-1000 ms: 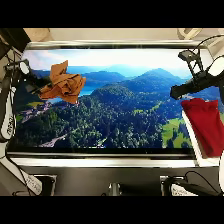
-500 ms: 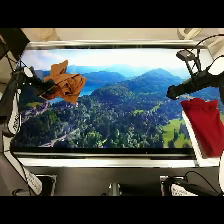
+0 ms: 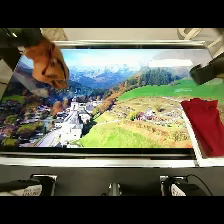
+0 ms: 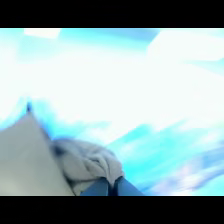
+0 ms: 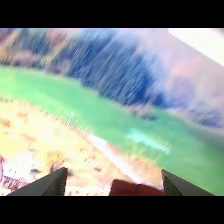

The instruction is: Fold the shirts.

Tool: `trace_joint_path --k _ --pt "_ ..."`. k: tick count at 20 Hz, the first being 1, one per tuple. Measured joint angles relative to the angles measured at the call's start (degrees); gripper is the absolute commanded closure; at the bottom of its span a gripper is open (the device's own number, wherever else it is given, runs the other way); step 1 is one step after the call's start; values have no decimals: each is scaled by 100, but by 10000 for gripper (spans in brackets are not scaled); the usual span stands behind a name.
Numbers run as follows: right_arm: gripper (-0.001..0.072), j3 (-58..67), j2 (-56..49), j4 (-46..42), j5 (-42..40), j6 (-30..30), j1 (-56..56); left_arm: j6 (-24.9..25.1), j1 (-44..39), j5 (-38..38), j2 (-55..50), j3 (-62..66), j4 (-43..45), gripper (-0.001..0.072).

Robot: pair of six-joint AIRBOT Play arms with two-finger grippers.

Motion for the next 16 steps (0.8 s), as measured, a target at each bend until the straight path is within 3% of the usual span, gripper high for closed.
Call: trace_joint_path --k 4,8,12,15,16 --pt "99 116 890 -90 -39 57 0 109 -1362 376 988 -201 -17 683" --pt "99 144 1392 -120 675 157 0 111 -2417 376 1091 -807 -9 683" --pt "99 105 1255 -140 1856 245 0 98 -3204 505 619 -1980 -22 683" --pt "99 -90 866 -144 2175 262 0 98 -3672 767 -146 -2542 -343 682" --pt "98 -184 671 -144 2199 267 0 98 -3797 857 -437 -2638 -520 590"
